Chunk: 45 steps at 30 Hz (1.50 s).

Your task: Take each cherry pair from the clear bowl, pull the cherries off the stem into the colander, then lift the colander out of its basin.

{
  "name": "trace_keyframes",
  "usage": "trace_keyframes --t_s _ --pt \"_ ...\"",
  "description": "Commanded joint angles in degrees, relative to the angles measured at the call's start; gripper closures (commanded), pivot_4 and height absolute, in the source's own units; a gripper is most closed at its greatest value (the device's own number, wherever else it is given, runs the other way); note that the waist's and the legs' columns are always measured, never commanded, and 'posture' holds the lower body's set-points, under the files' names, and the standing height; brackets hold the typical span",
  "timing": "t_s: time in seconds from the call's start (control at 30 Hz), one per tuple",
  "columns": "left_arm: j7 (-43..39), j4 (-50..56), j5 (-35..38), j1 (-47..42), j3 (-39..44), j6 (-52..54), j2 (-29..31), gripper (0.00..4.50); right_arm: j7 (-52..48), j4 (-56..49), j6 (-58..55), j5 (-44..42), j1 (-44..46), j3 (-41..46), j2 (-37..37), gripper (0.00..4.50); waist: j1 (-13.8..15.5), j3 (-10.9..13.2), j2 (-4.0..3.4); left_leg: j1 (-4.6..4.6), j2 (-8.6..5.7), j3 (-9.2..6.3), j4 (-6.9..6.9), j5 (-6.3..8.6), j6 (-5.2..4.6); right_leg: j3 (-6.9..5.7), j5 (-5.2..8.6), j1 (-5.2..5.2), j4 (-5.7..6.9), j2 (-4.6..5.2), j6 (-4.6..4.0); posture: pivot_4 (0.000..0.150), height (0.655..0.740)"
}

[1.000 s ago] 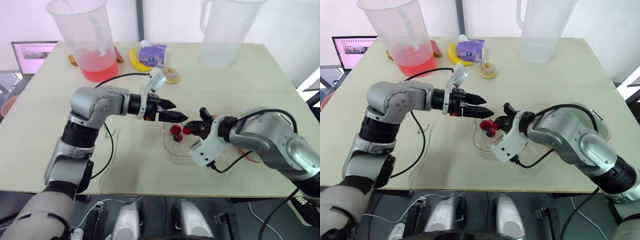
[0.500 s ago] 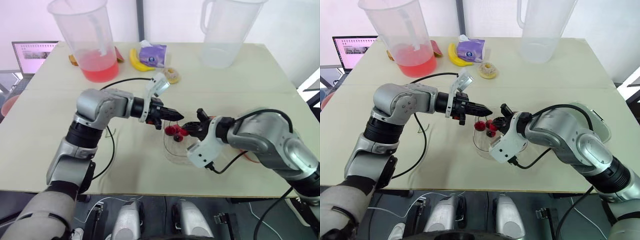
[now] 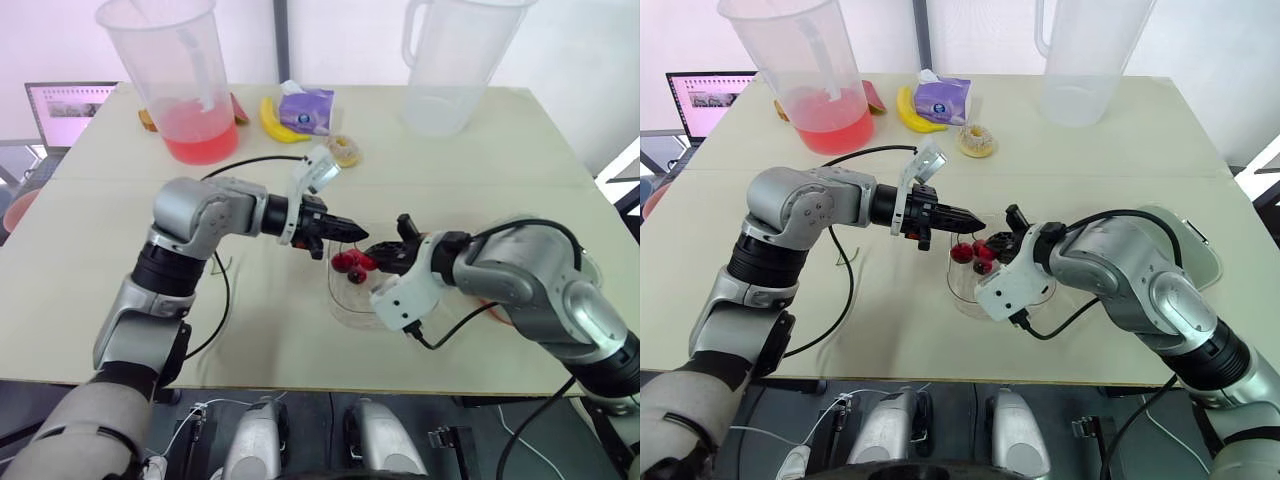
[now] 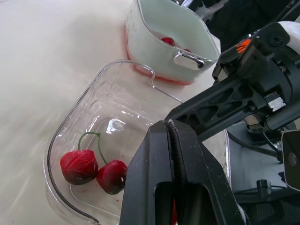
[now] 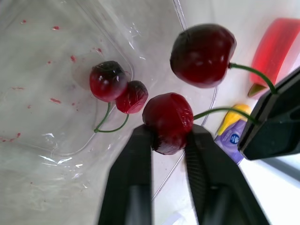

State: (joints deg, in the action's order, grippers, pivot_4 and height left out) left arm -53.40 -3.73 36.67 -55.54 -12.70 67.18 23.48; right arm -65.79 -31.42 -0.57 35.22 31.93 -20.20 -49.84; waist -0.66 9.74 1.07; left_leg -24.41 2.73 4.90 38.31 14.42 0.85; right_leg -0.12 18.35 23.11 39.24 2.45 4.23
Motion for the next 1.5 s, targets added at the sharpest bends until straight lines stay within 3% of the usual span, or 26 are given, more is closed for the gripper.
trace_keyframes --t_s 0.03,0.13,0.23,0.37,0.5,0.7,0.87,1.2,1.3,1.4,1.5 --pt "-0.1 1.1 -0.2 -1.7 1.0 -0.9 0.0 4.50 -2.4 -3.0 -7.1 -1.5 -1.0 3.9 1.4 1.52 0.0 0.0 0.00 0.00 0.00 0.00 0.00 0.00 0.00 0.00 0.00 0.00 0.00 -0.01 0.00 0.150 0.7400" --pt "-0.7 0.9 -1.1 -2.0 1.2 -2.8 1.1 4.50 -6.4 -5.7 -17.2 -5.2 -2.6 7.0 2.7 1.52 0.1 0.0 0.00 0.00 -0.01 -0.01 0.00 0.00 0.00 -0.01 0.00 -0.01 0.00 0.00 0.00 0.150 0.7400" --pt "-2.6 1.7 -2.4 -2.0 1.1 -6.6 2.7 4.50 -12.0 -10.4 -36.0 -11.3 -3.3 9.7 5.3 1.52 0.0 0.0 0.00 0.00 0.00 -0.03 0.00 0.00 0.00 -0.01 0.00 -0.01 0.01 -0.01 0.00 0.150 0.7400" --pt "-5.5 3.2 -3.7 -1.3 1.1 -12.0 4.6 4.50 -13.3 -11.7 -57.9 -17.7 2.3 11.1 7.8 1.52 -0.1 0.0 -0.02 0.01 0.02 -0.03 0.00 -0.01 0.01 -0.01 0.00 0.00 0.04 0.04 -0.01 0.150 0.7400" --pt "-8.2 5.2 -0.9 -1.2 6.2 -14.6 7.0 4.50 -12.1 -6.0 -80.8 -28.2 11.7 16.9 12.3 1.52 -0.1 0.0 -0.03 0.00 0.02 -0.03 -0.01 -0.01 0.01 -0.01 0.00 0.06 0.12 0.06 -0.03 0.150 0.7400" --pt "-9.4 5.1 2.1 -1.2 9.7 -13.4 8.1 4.50 -5.1 -3.4 -88.8 -37.5 16.8 19.4 14.8 1.52 0.1 0.0 -0.02 -0.03 -0.03 -0.03 -0.06 0.08 -0.13 -0.01 0.00 0.06 0.08 0.11 -0.03 0.150 0.7400" --pt "-9.2 6.7 4.1 -0.9 10.1 -11.8 7.9 4.50 1.1 -0.8 -90.1 -43.5 19.9 20.6 19.1 1.52 -0.1 0.0 -0.02 -0.03 -0.04 -0.03 -0.04 0.18 -0.30 -0.01 0.00 0.07 0.11 0.08 -0.03 0.150 0.7400" --pt "-7.8 7.7 5.0 -0.5 9.8 -10.8 7.4 4.50 9.2 0.2 -89.0 -53.2 20.3 20.7 19.5 1.52 -0.1 0.0 -0.02 -0.04 -0.03 -0.03 -0.06 0.18 -0.31 -0.01 0.00 0.10 0.12 0.08 -0.03 0.150 0.7400" --pt "-7.5 7.7 5.1 -0.5 9.8 -10.7 7.5 4.50 11.1 0.3 -88.8 -55.6 20.3 21.1 19.1 2.39 -0.2 0.0 -0.02 -0.04 -0.02 -0.03 -0.06 0.18 -0.31 0.00 0.00 0.10 0.12 0.08 -0.03 0.150 0.7400" --pt "-7.4 7.7 4.9 -0.5 9.7 -10.6 7.5 4.50 12.7 0.5 -88.7 -57.8 20.2 21.4 18.6 3.59 -0.2 0.0 -0.02 -0.04 -0.02 -0.03 -0.07 0.18 -0.31 0.00 0.00 0.10 0.11 0.08 -0.03 0.150 0.7400" --pt "-7.4 7.7 4.6 -0.3 9.6 -10.8 7.6 4.50 14.1 0.4 -88.6 -59.7 20.0 21.3 17.7 3.71 -0.2 0.0 -0.02 -0.04 -0.02 -0.03 -0.07 0.18 -0.32 0.00 0.00 0.10 0.11 0.08 -0.03 0.150 0.7400"
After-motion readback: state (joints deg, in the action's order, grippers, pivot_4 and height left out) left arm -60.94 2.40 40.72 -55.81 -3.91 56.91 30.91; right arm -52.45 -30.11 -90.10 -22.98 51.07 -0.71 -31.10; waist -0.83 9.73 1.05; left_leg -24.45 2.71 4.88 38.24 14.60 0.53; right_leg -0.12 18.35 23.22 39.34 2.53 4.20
